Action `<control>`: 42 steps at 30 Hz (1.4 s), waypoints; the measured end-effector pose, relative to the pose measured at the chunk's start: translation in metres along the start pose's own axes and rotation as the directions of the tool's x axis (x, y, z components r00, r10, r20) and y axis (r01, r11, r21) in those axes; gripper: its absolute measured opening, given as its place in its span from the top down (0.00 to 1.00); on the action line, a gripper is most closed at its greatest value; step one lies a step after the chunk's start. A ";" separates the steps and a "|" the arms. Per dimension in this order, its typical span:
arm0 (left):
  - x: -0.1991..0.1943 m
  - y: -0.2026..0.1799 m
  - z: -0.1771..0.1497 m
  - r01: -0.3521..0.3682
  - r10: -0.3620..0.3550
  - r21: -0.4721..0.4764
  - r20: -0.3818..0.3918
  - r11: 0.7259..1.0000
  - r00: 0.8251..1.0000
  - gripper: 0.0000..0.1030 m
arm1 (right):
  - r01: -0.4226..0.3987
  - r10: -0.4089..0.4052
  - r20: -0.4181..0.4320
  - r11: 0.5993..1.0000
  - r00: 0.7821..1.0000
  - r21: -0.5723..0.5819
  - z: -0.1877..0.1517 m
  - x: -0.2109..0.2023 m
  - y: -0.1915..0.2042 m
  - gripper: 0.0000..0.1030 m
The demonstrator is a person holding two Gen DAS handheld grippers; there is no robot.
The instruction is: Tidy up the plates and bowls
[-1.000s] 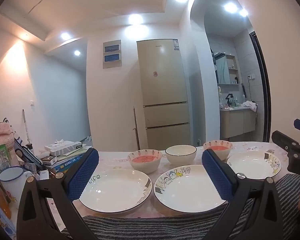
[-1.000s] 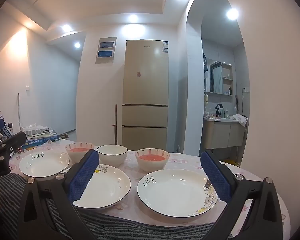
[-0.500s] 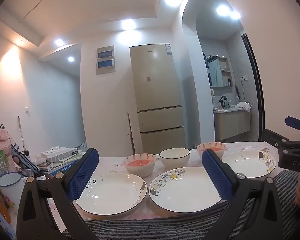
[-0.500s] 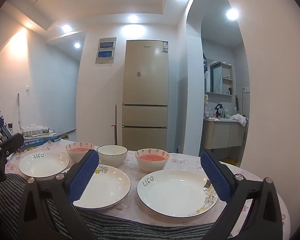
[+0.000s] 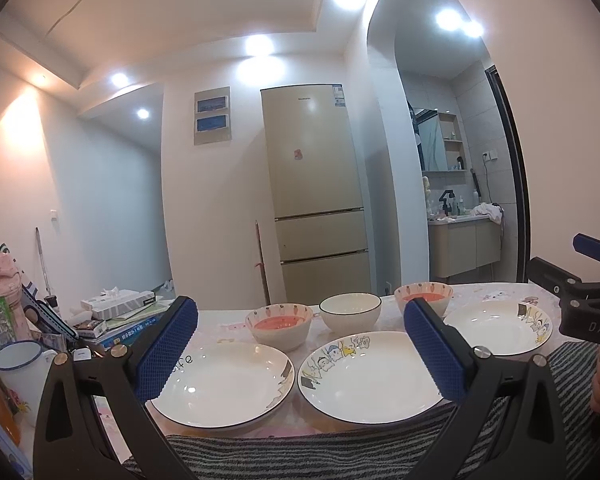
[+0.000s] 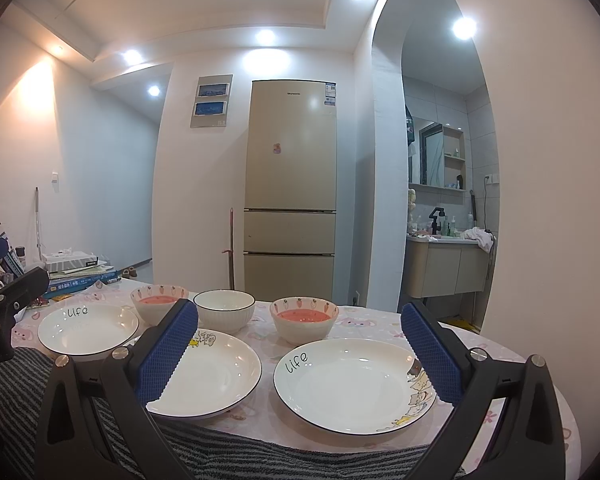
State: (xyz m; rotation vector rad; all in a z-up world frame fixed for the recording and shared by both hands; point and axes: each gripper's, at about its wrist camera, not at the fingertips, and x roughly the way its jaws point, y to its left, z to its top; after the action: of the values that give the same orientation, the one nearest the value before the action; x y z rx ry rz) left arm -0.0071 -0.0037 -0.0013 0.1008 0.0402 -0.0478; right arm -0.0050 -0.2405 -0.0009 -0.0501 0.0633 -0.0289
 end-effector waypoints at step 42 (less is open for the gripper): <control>-0.007 -0.009 0.003 -0.021 0.019 0.051 0.036 0.998 0.999 0.00 | 0.079 -0.079 0.022 0.997 0.997 -0.019 0.006 -0.005 0.004 0.00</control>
State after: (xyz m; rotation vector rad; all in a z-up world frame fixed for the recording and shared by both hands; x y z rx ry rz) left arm -0.0148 -0.0122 0.0014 0.1520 0.0028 -0.0306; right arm -0.0099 -0.2358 0.0053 -0.0731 0.0404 -0.1069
